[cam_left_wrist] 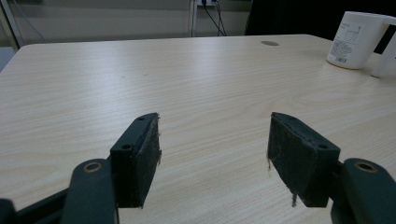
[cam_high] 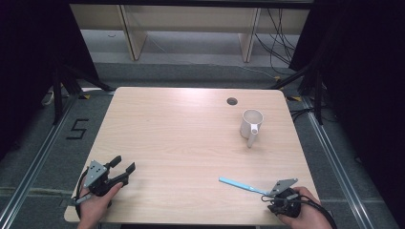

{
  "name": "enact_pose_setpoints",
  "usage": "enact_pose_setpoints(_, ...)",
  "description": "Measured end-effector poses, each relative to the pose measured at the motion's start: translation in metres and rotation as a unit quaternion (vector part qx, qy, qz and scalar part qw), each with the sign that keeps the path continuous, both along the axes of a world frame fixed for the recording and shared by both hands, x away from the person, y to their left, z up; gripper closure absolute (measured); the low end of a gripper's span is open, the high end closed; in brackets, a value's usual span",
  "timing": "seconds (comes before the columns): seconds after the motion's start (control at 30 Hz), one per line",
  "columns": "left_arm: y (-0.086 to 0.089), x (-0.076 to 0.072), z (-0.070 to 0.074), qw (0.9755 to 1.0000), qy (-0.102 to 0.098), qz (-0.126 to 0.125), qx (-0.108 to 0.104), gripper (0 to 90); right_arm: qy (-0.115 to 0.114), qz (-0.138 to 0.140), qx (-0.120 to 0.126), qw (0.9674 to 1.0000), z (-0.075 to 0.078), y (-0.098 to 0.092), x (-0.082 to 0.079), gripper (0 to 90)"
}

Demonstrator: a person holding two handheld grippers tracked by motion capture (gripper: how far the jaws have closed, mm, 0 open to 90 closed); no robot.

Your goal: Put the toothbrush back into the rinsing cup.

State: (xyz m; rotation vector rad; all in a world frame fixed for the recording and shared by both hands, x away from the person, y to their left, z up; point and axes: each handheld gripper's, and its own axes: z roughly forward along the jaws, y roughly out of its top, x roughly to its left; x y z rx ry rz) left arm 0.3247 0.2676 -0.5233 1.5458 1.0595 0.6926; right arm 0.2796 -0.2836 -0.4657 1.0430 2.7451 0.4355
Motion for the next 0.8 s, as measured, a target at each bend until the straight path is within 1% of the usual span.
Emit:
enact_pose_setpoints(0.03,-0.001,0.001,-0.001,1.0000,-0.006,-0.002,-0.003,33.7,0.000,-0.006,-0.001,1.0000,0.001,0.000,0.000,76.1)
enact_pose_setpoints(0.07,-0.001,0.001,0.000,1.0000,-0.002,-0.003,0.002,33.6,-0.003,-0.006,-0.002,1.0000,0.002,0.000,0.001,75.7)
enact_pose_setpoints(0.1,-0.001,0.001,0.000,1.0000,-0.002,-0.003,0.002,33.6,-0.004,-0.007,-0.004,1.0000,0.004,0.000,0.002,75.0)
enact_pose_setpoints(0.13,-0.001,0.001,0.000,1.0000,0.004,-0.002,0.005,33.6,-0.003,0.000,-0.007,1.0000,0.006,-0.001,0.003,74.1)
enact_pose_setpoints(0.17,-0.001,0.001,0.000,1.0000,0.004,-0.002,0.005,33.6,-0.003,0.000,-0.007,1.0000,0.006,-0.001,0.003,74.1)
enact_pose_setpoints(0.2,-0.002,0.002,-0.001,1.0000,-0.002,-0.003,0.002,33.6,-0.007,0.005,-0.011,0.9999,0.011,-0.001,0.006,72.8)
enact_pose_setpoints(0.23,-0.002,0.002,0.000,1.0000,0.000,-0.002,0.004,33.7,-0.009,0.006,-0.015,0.9998,0.013,-0.002,0.008,72.3)
enact_pose_setpoints(0.27,-0.001,0.001,0.000,0.9999,0.006,-0.001,0.010,33.7,-0.015,0.011,-0.022,0.9996,0.015,-0.002,0.011,71.6)
enact_pose_setpoints(0.3,-0.002,0.001,0.000,1.0000,0.004,-0.001,0.009,33.6,-0.014,0.010,-0.025,0.9995,0.018,-0.001,0.013,70.8)
enact_pose_setpoints(0.33,-0.002,0.001,0.000,1.0000,0.006,0.000,0.007,33.6,-0.017,0.020,-0.028,0.9993,0.020,-0.001,0.016,69.8)
enact_pose_setpoints(0.4,-0.002,0.001,0.000,0.9999,0.006,-0.002,0.008,33.5,-0.018,0.027,-0.025,0.9992,0.023,0.002,0.023,68.1)
enact_pose_setpoints(0.5,-0.002,0.000,0.000,1.0000,0.003,-0.004,0.006,33.4,-0.025,0.048,-0.041,0.9977,0.028,0.007,0.034,66.7)
enact_pose_setpoints(0.57,-0.002,0.000,0.000,1.0000,0.004,-0.005,0.007,33.4,-0.028,0.062,-0.040,0.9969,0.032,0.012,0.042,66.0)
enact_pose_setpoints(0.6,-0.002,0.000,0.000,0.9999,0.005,-0.006,0.009,33.4,-0.024,0.066,-0.037,0.9969,0.033,0.015,0.045,65.7)
enact_pose_setpoints(0.67,-0.003,0.001,0.000,0.9999,0.002,-0.010,0.010,33.4,-0.022,0.093,-0.042,0.9945,0.033,0.019,0.056,65.2)
enact_pose_setpoints(0.7,-0.004,0.001,-0.001,0.9999,0.000,-0.011,0.008,33.4,-0.015,0.088,-0.046,0.9949,0.032,0.022,0.059,65.1)
enact_pose_setpoints(0.73,-0.004,0.001,0.000,0.9999,0.005,-0.008,0.013,33.4,-0.014,0.100,-0.054,0.9934,0.031,0.025,0.063,65.2)
enact_pose_setpoints(0.8,-0.004,0.000,0.000,0.9999,0.007,-0.007,0.014,33.4,-0.003,0.115,-0.060,0.9915,0.028,0.032,0.069,65.2)
